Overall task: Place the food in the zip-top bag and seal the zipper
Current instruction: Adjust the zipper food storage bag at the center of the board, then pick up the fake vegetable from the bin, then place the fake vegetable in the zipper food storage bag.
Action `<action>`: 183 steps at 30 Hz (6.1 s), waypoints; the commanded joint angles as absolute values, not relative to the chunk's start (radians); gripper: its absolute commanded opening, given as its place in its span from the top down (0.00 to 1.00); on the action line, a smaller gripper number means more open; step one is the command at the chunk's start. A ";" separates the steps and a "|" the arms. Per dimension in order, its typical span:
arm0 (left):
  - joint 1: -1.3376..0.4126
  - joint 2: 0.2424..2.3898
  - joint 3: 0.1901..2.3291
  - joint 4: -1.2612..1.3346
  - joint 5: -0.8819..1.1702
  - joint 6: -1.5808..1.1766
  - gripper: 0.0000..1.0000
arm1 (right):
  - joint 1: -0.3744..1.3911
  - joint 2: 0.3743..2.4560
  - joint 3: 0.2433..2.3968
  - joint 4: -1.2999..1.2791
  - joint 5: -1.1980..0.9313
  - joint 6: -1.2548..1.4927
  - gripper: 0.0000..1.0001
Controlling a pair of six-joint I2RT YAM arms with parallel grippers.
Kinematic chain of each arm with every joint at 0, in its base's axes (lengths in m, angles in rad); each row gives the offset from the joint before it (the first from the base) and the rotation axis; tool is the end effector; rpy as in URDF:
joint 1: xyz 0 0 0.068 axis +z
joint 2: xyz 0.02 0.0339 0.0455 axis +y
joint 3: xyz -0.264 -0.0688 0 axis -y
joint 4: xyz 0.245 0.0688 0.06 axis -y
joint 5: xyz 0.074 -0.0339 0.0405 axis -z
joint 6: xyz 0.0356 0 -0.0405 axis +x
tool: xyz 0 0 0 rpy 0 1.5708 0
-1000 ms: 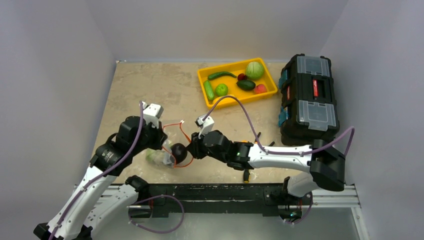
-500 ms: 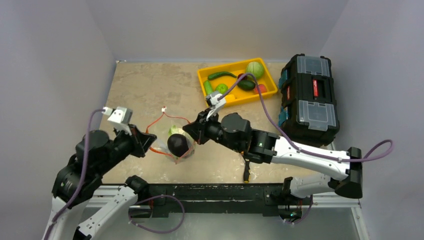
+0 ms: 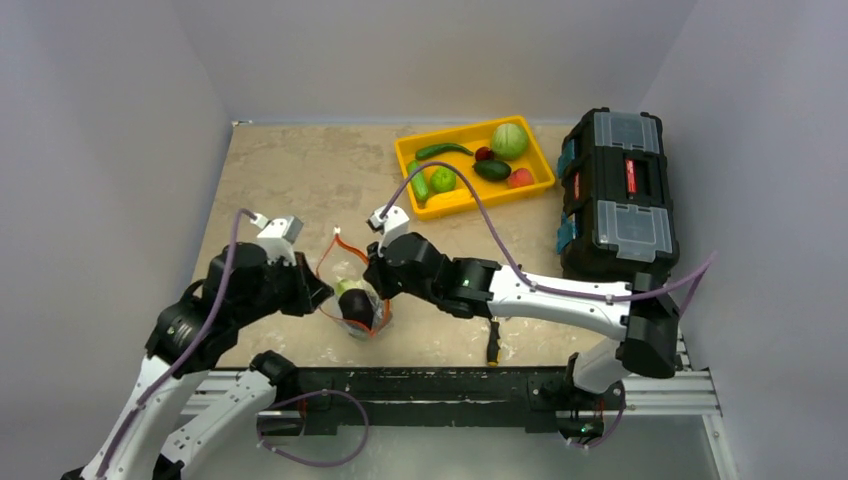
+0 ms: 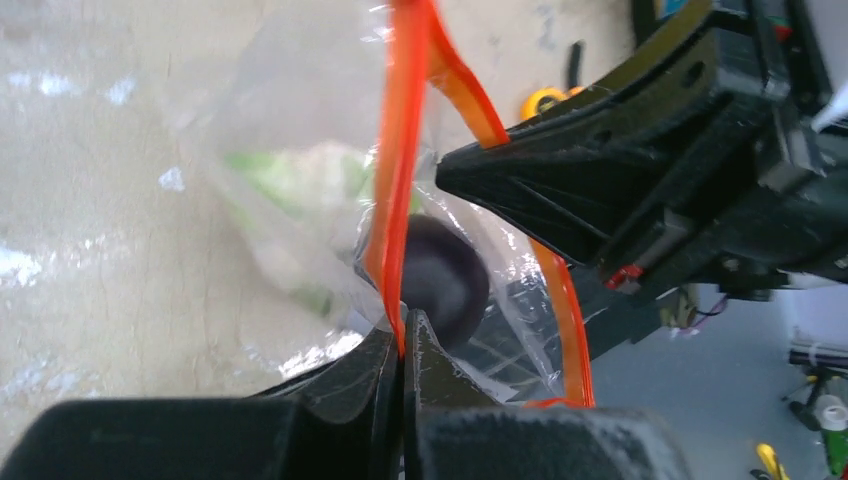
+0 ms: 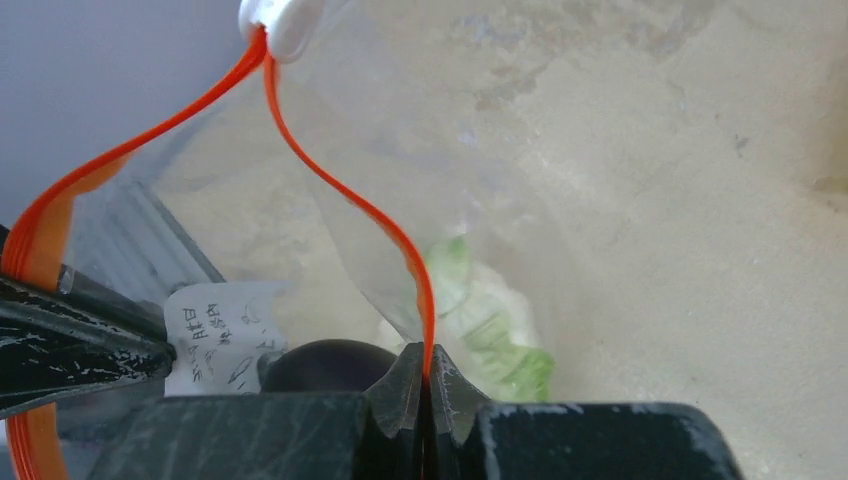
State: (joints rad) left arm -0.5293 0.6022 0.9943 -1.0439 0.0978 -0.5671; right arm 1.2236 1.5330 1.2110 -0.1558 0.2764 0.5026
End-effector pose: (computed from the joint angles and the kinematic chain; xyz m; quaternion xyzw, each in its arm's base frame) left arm 0.0784 -0.0499 0.3457 0.0048 0.8955 -0.2682 0.3552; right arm 0.1308 0.3329 0.3069 -0.2315 0.8171 0.3146 0.4241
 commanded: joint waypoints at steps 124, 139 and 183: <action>-0.483 0.654 0.888 -0.799 -0.100 -0.276 1.00 | 1.054 1.476 1.157 0.158 -0.136 0.490 0.97; -0.483 0.610 0.884 -0.790 -0.089 -0.276 1.00 | 1.086 1.651 1.271 0.176 -0.126 0.530 0.72; -0.483 0.515 0.868 -0.758 -0.054 -0.267 1.00 | 1.097 1.600 1.268 0.095 -0.017 0.500 0.33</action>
